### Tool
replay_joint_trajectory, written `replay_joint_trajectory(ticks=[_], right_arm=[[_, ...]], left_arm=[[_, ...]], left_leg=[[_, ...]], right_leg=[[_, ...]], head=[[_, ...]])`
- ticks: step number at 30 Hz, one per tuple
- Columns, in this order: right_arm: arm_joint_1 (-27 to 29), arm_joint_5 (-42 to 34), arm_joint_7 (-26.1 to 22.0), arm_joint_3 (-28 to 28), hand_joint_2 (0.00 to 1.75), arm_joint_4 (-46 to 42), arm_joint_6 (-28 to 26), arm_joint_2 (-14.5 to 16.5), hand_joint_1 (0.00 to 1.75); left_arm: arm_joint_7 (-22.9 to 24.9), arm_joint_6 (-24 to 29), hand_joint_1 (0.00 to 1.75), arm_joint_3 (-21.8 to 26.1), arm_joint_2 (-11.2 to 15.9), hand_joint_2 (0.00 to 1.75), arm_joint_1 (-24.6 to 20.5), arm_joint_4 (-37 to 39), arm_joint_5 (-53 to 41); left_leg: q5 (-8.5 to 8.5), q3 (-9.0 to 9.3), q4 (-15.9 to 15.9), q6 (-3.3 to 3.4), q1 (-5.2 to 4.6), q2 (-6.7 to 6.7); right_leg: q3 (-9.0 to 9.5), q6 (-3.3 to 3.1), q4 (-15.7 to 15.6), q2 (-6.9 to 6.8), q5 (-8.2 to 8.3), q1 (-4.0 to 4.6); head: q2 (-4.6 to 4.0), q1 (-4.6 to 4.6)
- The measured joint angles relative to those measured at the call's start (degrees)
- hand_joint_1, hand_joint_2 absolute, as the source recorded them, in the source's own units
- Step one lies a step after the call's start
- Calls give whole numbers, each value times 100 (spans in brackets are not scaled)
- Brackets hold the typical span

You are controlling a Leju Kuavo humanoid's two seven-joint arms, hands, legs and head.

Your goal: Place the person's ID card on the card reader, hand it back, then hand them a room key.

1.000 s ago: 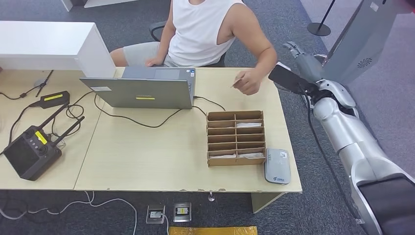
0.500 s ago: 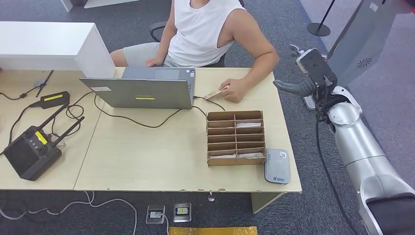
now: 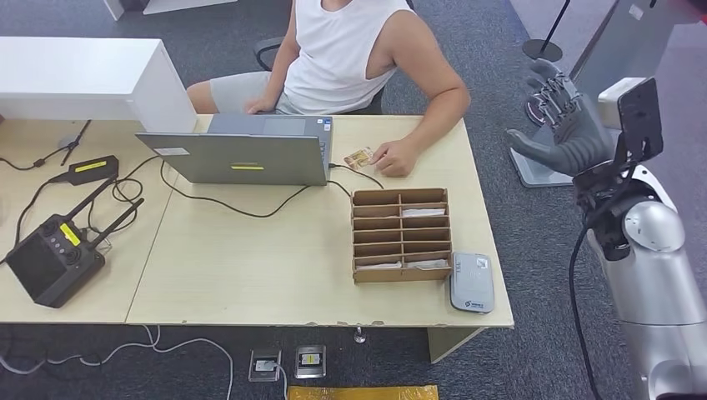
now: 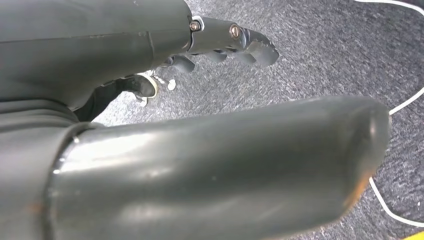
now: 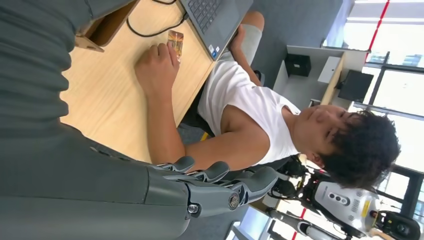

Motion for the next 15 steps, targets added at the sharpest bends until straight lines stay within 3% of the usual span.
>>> replay_joint_trajectory(ticks=[15], right_arm=[[1476, -251, 890, -433, 175, -1428, 590, 30, 0]], left_arm=[[-20, 152, 0, 2, 13, 0, 121, 0, 135]], left_leg=[[-2, -1, -1, -1, 0, 1]], right_leg=[[0, -1, 0, 1, -2, 0]], head=[[0, 0]])
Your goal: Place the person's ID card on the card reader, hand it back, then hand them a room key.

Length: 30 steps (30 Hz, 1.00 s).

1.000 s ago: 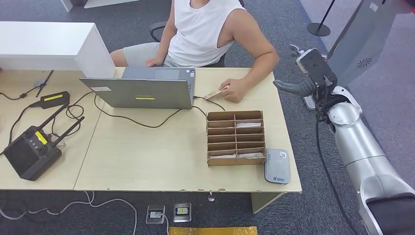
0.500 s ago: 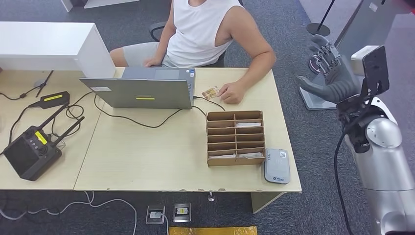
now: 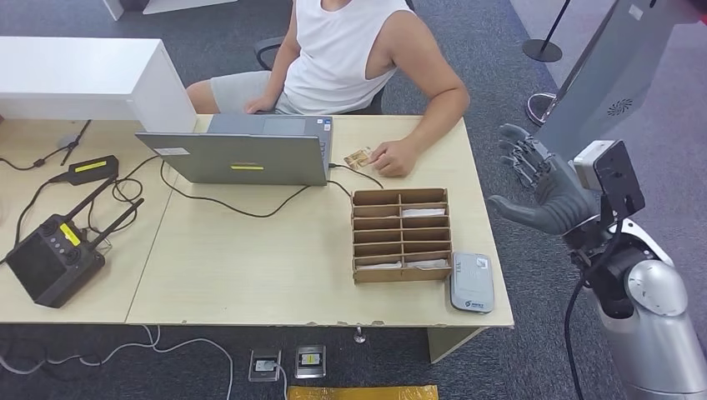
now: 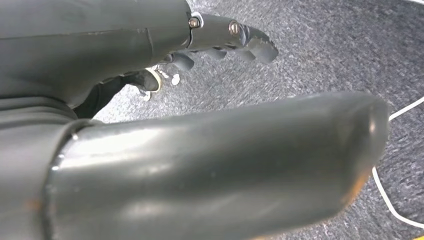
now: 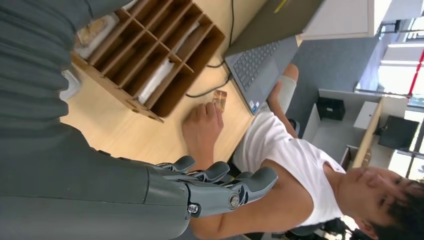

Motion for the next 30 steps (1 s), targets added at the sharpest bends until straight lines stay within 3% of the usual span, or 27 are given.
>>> replay_joint_trajectory(ticks=[14, 17, 23, 30], right_arm=[[610, 457, 987, -128, 175, -757, 767, -258, 0], [610, 1359, 1075, -111, 175, -869, 800, -371, 0], [574, 4585, 1190, 166, 175, -1003, 862, -552, 0], [640, 5379, 1202, 339, 175, -1006, 1051, -578, 0]], left_arm=[[-19, 72, 0, 2, 54, 0, 76, 4, 2], [-7, 103, 0, 2, 61, 0, 89, 4, 5], [140, 173, 0, 2, 56, 0, 93, 4, 9], [205, 186, 0, 2, 38, 0, 93, 4, -2]], left_leg=[[-2, 1, 0, -1, 0, 5], [-2, 0, 0, -1, 0, 5], [-1, 0, -1, -1, 0, 4], [-2, 0, -1, -1, 1, 4]], right_leg=[[-1, 0, 0, 6, 0, 0], [1, 0, 0, 4, 0, 0], [2, 0, 0, 3, 0, 0], [1, -1, 0, 3, -1, 0]], head=[[0, -1], [0, 0], [0, 0], [0, 0]])
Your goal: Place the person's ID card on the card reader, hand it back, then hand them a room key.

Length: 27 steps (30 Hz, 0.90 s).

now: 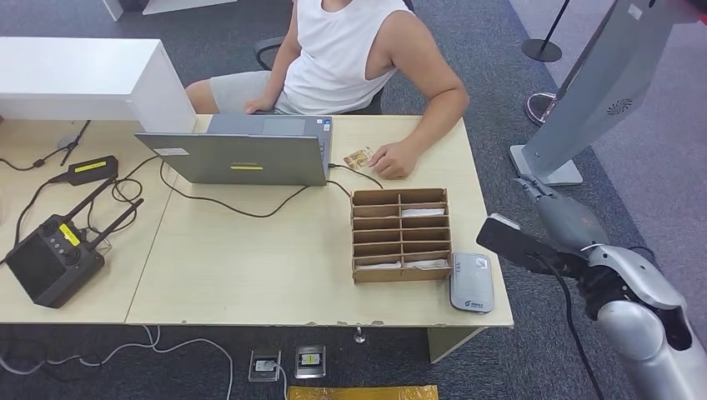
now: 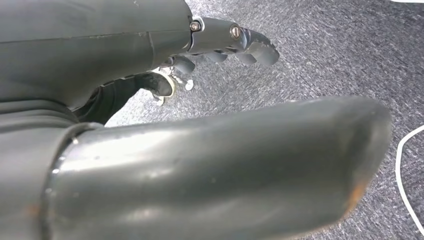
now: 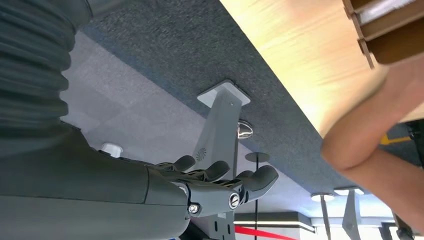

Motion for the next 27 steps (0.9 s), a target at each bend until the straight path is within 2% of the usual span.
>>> replay_joint_trajectory(ticks=[9, 16, 21, 27], right_arm=[[48, 157, -17, 238, 175, -6, 434, 108, 0], [177, 275, 46, 543, 175, -66, 478, 333, 0], [241, 465, 2, 702, 175, -74, 186, 437, 0], [281, 959, -233, 905, 175, -16, -623, 588, 0]], left_arm=[[40, 2, 0, 0, -4, 0, 0, 0, -28], [41, 5, 0, 0, -20, 0, -1, 0, -45], [51, 27, 0, 0, -39, 0, -1, 0, -35], [67, 92, 0, 2, -72, 0, -1, 0, -27]], left_leg=[[0, 0, -1, 0, 0, 0], [0, 0, -1, 0, 1, 0], [0, -1, -1, 0, 1, 0], [0, -1, -1, 0, 1, 0]], right_leg=[[1, 0, 0, 0, 0, 0], [1, -2, 0, -1, -2, 1], [1, -3, 0, -1, -3, 1], [0, -4, 0, -2, -3, 1]], head=[[0, 0], [0, -1], [0, 1], [0, 1]])
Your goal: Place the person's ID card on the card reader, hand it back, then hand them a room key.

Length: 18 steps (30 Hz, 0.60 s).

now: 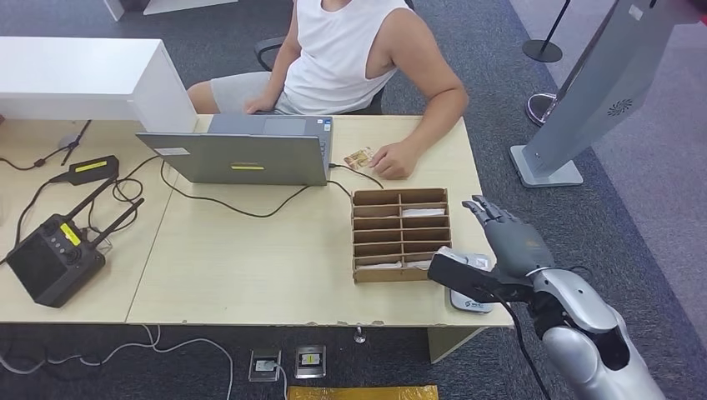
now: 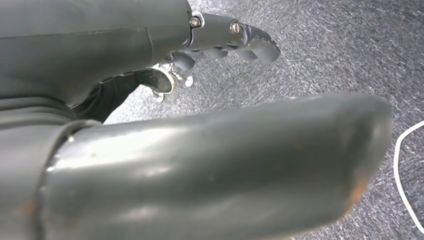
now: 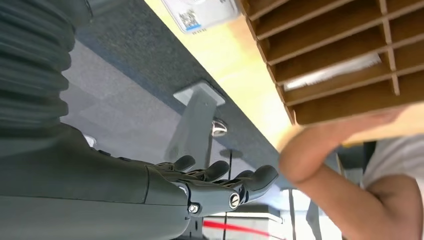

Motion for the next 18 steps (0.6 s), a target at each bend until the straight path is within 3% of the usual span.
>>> replay_joint_trajectory(ticks=[8, 18], right_arm=[[127, 370, -182, 205, 175, 240, -982, 187, 0], [177, 372, -184, 353, 175, 457, -1226, 311, 0]], left_arm=[[0, 22, 0, 1, -42, 0, 0, 0, -7], [0, 99, 0, 26, -62, 0, -98, 0, -23]], left_leg=[[0, 0, 0, 0, 0, 0], [-2, 1, 0, -3, 0, 0]], right_leg=[[0, -2, 0, 0, -1, 0], [0, -2, 0, 1, -1, 0]], head=[[0, -1], [0, 0]])
